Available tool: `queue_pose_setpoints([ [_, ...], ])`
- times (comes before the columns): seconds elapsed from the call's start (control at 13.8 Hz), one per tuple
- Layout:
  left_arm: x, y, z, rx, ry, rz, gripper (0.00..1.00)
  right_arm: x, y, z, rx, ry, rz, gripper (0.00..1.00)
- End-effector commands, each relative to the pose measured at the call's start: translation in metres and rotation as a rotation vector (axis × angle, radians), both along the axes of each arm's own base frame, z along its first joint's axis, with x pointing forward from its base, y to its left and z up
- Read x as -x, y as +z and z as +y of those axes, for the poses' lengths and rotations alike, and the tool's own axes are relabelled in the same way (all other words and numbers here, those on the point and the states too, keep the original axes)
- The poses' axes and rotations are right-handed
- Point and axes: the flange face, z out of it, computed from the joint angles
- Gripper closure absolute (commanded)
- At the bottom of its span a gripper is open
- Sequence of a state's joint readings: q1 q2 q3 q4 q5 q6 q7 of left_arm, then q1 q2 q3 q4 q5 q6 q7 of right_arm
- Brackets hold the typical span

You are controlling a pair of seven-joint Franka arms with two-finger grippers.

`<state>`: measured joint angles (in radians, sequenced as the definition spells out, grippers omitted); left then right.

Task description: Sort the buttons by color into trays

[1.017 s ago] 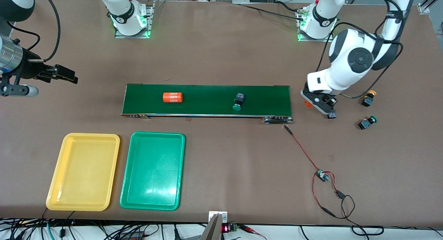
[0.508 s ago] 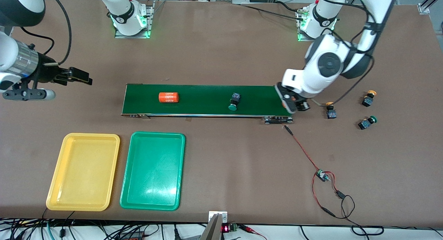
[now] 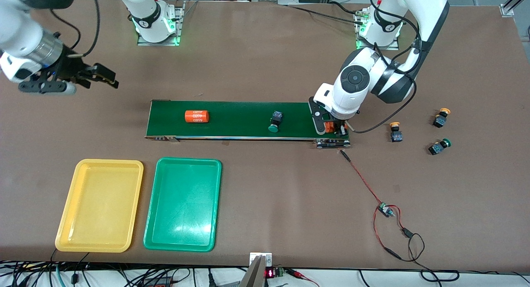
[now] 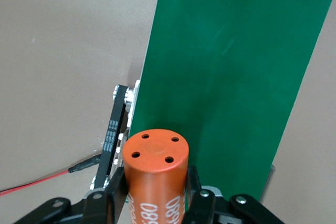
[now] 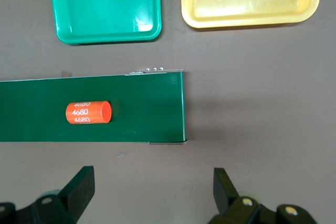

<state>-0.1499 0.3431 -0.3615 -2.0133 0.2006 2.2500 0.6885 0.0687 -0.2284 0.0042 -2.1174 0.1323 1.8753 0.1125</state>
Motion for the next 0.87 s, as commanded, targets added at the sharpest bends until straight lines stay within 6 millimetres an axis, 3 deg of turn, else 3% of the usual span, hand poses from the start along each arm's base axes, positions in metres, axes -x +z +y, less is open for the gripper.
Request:
queue_pose_setpoints([
  [0.0,0.000,-0.004,-0.001,-0.025,-0.033,0.007,0.97,0.034,-0.022,0.041,0.026,-0.048,-0.043,0.00],
  [0.15,0.006,-0.011,-0.006,-0.029,-0.044,0.021,0.97,0.039,-0.031,0.059,0.033,-0.061,-0.070,0.00],
  [0.44,0.012,-0.017,-0.012,-0.034,-0.059,0.032,0.93,0.045,-0.048,0.117,0.054,-0.133,-0.071,0.00],
  [0.58,0.017,-0.018,-0.014,-0.037,-0.066,0.037,0.80,0.042,-0.060,0.131,0.054,-0.129,-0.070,0.00],
  [0.8,0.019,-0.015,-0.019,-0.033,-0.077,0.029,0.11,0.033,-0.084,0.150,0.034,-0.101,-0.088,0.00],
])
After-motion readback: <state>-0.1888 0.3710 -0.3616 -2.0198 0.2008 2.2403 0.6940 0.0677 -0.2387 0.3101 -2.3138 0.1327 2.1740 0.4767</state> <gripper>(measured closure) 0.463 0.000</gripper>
